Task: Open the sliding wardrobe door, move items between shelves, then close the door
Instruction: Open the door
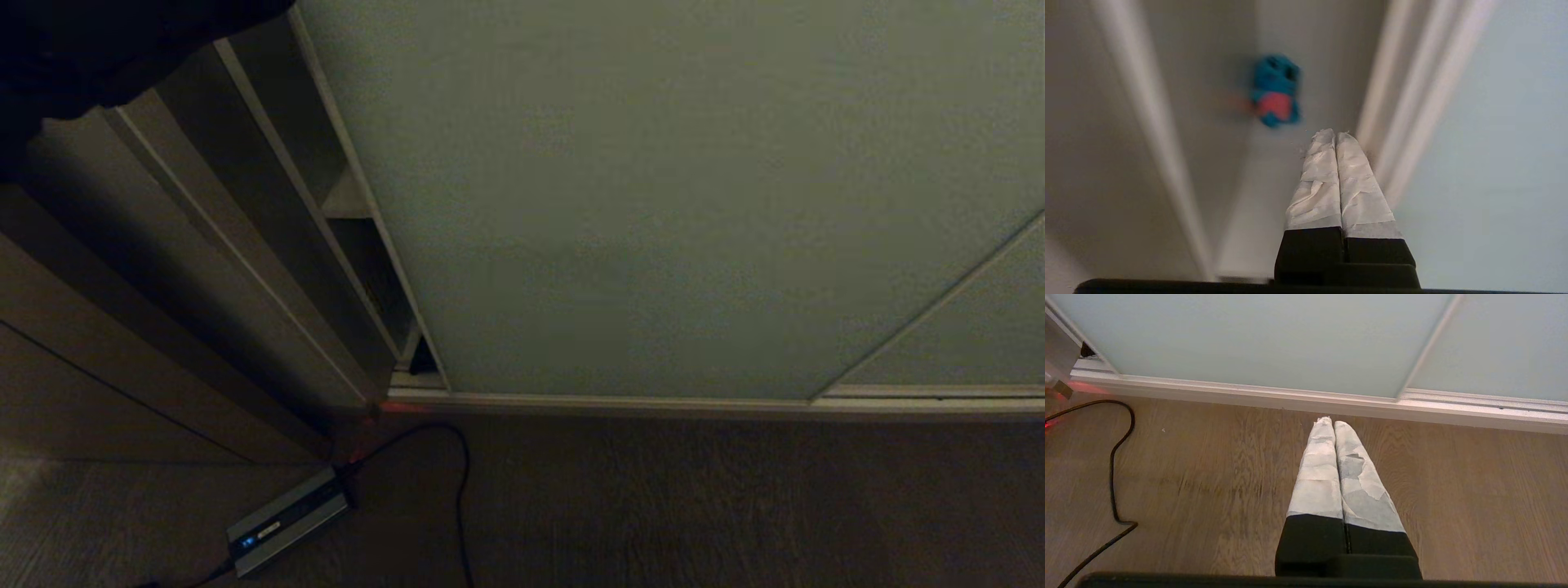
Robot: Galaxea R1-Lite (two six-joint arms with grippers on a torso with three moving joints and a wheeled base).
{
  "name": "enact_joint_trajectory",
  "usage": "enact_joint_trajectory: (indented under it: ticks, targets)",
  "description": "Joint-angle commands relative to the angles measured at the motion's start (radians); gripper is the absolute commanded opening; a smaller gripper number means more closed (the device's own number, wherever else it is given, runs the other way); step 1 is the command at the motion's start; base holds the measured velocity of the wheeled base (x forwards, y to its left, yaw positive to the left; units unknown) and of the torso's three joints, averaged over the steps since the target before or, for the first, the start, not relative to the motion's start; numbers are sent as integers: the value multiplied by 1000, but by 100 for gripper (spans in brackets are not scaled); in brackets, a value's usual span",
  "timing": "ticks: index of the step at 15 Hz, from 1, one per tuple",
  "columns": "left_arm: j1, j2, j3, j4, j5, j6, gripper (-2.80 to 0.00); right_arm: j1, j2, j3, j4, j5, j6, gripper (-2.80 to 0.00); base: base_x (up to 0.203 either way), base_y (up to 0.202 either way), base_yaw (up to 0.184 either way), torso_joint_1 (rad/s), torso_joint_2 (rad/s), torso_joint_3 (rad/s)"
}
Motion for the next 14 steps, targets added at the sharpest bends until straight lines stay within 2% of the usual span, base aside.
enact_joint_trajectory:
  ticks: [1, 8, 14]
  targets:
    - [-44, 29, -2, -9, 5, 0, -280, 0, 1, 3, 0, 0, 0, -280, 0, 0, 0, 0, 0, 0]
    - [-203, 62, -6, -15, 3, -14, -280, 0, 0, 3, 0, 0, 0, -280, 0, 0, 0, 0, 0, 0]
    - [-305, 153, -64, -23, 3, -13, -280, 0, 0, 3, 0, 0, 0, -280, 0, 0, 0, 0, 0, 0]
